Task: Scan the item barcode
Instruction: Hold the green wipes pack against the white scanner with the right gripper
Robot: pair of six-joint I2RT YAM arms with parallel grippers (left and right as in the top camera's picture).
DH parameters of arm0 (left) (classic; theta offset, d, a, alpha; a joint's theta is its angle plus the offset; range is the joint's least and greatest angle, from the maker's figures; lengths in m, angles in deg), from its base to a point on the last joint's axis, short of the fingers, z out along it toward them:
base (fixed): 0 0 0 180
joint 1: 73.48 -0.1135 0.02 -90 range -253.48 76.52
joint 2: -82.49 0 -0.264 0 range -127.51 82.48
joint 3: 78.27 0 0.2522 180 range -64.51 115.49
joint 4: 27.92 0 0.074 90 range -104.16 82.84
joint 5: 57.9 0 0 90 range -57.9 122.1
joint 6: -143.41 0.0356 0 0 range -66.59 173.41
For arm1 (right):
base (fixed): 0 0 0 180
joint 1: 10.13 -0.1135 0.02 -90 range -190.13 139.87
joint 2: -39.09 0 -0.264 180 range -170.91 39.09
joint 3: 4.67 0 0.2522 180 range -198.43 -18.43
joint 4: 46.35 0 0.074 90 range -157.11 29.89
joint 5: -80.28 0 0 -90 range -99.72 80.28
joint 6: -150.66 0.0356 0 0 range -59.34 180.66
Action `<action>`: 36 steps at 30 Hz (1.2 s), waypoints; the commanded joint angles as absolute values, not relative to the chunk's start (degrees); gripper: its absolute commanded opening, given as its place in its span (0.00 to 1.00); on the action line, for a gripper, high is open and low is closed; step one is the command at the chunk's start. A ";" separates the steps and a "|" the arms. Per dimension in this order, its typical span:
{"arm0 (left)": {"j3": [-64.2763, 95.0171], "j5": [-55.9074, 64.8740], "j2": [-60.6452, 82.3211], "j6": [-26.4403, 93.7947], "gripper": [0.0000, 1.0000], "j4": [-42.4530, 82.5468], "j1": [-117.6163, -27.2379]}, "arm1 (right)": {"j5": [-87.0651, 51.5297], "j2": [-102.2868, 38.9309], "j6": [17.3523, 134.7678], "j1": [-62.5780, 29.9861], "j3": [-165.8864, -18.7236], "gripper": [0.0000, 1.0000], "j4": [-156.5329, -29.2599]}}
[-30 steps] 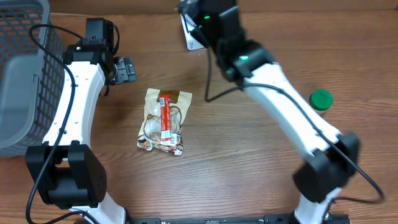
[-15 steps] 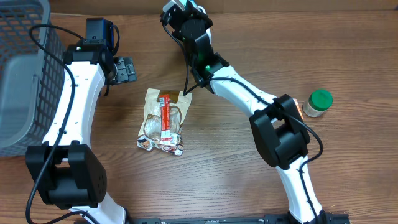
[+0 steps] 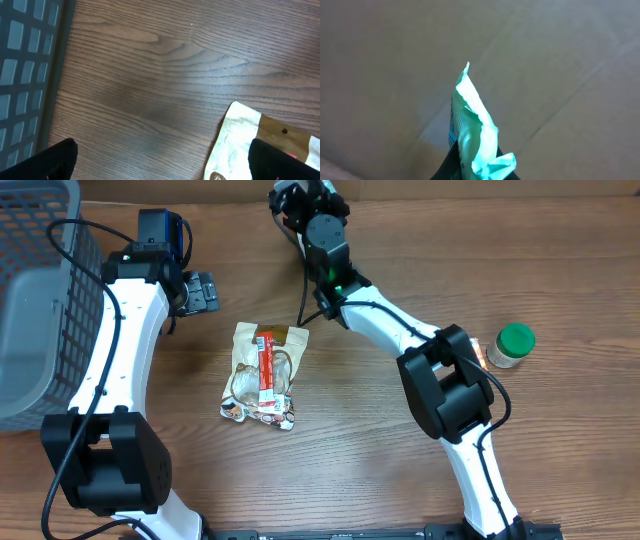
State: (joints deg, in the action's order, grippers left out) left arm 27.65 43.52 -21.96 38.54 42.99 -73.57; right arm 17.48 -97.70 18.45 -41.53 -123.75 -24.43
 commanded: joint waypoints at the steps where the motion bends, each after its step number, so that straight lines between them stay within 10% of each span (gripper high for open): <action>1: 28.22 44.13 -22.24 37.97 1.00 42.77 -73.79 | 15.44 -97.89 18.86 -40.15 -124.90 0.04 -24.21; 36: 28.22 44.13 -22.24 37.97 1.00 42.77 -73.79 | 9.65 -106.55 18.40 -42.69 -124.90 0.04 -30.62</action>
